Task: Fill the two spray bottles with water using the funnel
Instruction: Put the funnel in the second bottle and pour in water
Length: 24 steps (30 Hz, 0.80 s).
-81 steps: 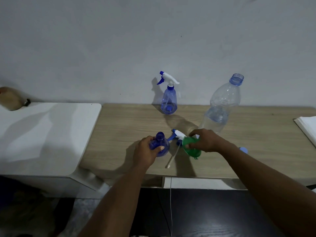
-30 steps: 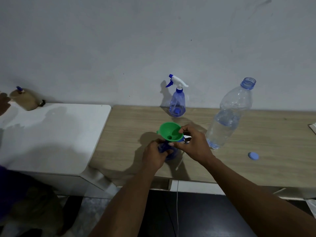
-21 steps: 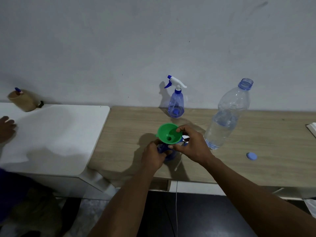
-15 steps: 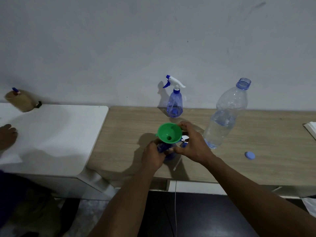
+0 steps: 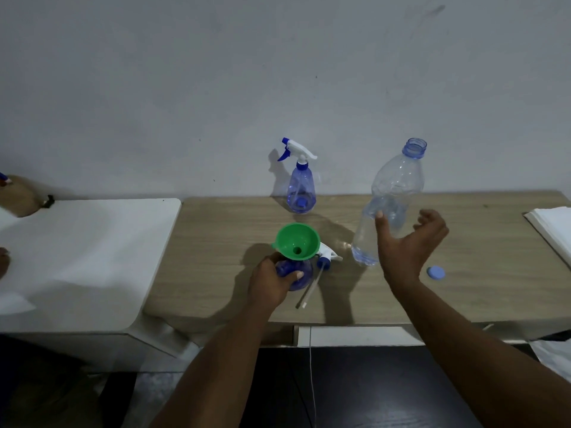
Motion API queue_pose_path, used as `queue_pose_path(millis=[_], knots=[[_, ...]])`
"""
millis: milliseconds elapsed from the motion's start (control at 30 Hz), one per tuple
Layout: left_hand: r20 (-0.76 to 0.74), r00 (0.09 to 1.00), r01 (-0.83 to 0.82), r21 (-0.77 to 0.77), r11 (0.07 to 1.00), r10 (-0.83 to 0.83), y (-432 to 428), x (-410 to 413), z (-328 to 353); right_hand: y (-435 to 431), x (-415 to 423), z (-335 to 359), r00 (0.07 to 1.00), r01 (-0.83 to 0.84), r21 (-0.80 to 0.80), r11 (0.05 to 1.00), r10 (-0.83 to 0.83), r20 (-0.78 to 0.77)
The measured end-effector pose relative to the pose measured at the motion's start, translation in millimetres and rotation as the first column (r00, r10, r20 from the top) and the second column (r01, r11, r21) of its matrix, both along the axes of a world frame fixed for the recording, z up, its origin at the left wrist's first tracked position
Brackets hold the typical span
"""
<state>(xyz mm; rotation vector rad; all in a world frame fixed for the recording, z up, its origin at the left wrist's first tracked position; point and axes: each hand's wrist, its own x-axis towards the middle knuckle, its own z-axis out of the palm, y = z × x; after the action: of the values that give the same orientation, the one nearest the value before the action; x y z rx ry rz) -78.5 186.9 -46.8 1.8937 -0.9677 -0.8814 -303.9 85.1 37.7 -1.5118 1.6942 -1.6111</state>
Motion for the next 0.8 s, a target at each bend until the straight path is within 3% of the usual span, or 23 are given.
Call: queue_pose_path(millis=[100,233,633,800], knots=[[-0.03,1.0,0.006,-0.017,1.0,-0.007,-1,1,1,-19,-2,14,0.985,-0.15,0.155,0.976,0.133,0.109],[-0.037,0.999,0.016,-0.03,0.999,-0.017,0,0,4,-41,-3,28,0.944,-0.316,0.212,0.925,0.284,0.17],[0.02,0.999,0.032,0.003,0.999,-0.032,0,2,2,-55,-15,32,0.915,-0.403,0.242,0.883,0.391,0.099],[0.001,0.998,0.056,0.012,0.998,-0.056,1,2,3,-52,-23,48,0.83,-0.557,0.271,0.785,0.538,0.147]])
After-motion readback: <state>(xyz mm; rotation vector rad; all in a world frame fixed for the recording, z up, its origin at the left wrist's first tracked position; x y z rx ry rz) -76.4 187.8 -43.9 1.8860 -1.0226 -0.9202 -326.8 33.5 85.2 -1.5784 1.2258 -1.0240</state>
